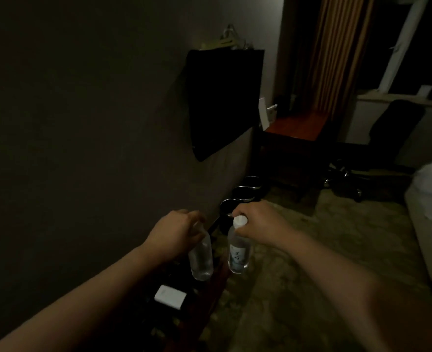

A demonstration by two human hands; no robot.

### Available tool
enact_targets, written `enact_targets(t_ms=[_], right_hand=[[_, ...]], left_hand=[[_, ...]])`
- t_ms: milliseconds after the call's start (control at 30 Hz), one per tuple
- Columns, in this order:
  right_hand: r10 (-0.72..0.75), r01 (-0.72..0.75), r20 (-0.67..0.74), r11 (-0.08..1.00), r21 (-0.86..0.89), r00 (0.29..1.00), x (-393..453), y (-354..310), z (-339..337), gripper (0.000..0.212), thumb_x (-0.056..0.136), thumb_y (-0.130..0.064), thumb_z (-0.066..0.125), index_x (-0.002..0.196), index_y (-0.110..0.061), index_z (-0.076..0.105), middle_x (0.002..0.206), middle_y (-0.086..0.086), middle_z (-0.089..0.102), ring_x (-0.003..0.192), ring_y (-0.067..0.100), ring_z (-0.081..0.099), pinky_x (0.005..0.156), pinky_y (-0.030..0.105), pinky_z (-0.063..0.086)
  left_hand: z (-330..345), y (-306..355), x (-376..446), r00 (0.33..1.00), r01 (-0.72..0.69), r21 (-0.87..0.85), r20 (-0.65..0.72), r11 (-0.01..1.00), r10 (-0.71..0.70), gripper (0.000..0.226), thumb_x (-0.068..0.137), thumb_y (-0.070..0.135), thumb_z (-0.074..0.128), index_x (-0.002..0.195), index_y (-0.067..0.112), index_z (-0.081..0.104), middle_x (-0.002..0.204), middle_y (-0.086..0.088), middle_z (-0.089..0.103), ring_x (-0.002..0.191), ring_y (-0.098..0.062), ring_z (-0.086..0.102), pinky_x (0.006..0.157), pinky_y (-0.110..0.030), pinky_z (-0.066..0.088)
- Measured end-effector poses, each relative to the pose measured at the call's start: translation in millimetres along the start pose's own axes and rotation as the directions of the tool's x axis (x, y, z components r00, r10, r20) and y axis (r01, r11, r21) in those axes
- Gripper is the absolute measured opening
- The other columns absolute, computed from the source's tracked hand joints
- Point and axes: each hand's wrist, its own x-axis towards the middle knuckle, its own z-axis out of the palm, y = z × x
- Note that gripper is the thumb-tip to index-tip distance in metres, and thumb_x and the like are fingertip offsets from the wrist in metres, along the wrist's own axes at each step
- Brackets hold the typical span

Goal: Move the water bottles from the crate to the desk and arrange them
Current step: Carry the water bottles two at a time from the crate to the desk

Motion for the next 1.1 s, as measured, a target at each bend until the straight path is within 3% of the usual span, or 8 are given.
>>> enact_targets(t_ms=[267,500,700,967,1100], right_hand=[[0.098,-0.090,-0.103,0.993,0.078,0.990,5,117,-61,0.041,0.081,-0.027,0.074,0.121,-0.024,0.066,0.118,-0.004,0.066,0.104,0.011,0.061,0.083,0.025,0.052],[0.231,-0.213,-0.140,0.968,0.135,0.963,21,211,-96,0.036,0.080,-0.027,0.077,0.114,-0.025,0.068,0.110,-0.005,0.068,0.098,0.011,0.063,0.081,0.030,0.056],[0.312,-0.296,-0.161,0.948,0.117,0.936,55,296,-116,0.031,0.079,-0.027,0.078,0.109,-0.024,0.069,0.104,-0.007,0.068,0.093,0.008,0.062,0.065,0.016,0.046],[0.355,-0.348,-0.181,0.935,0.070,0.917,152,430,-158,0.030,0.079,-0.028,0.077,0.107,-0.026,0.068,0.102,-0.011,0.065,0.090,0.004,0.060,0.073,0.023,0.048],[0.395,-0.380,-0.189,0.918,0.115,0.899,203,492,-188,0.033,0.078,-0.030,0.076,0.109,-0.026,0.068,0.104,-0.009,0.067,0.090,0.005,0.063,0.076,0.032,0.056]], left_hand=[[33,85,119,0.996,-0.076,-0.042,-0.046,0.996,0.074,0.036,0.088,0.037,0.068,0.122,0.027,0.061,0.111,0.005,0.062,0.096,-0.011,0.060,0.077,-0.027,0.051],[70,133,229,0.984,-0.177,-0.119,-0.018,0.977,0.176,0.032,0.086,0.041,0.068,0.116,0.030,0.064,0.109,0.004,0.065,0.095,-0.013,0.063,0.078,-0.037,0.055],[111,160,334,0.961,-0.261,-0.147,0.050,0.954,0.270,0.035,0.086,0.039,0.068,0.118,0.026,0.065,0.112,0.003,0.066,0.098,-0.014,0.064,0.081,-0.037,0.055],[163,183,516,0.917,-0.371,-0.129,0.104,0.920,0.385,0.030,0.086,0.040,0.067,0.114,0.032,0.063,0.102,0.005,0.063,0.093,-0.013,0.061,0.076,-0.036,0.054],[176,193,606,0.900,-0.406,-0.124,0.117,0.906,0.419,0.029,0.088,0.038,0.066,0.116,0.028,0.062,0.103,0.003,0.061,0.092,-0.015,0.060,0.075,-0.036,0.055]])
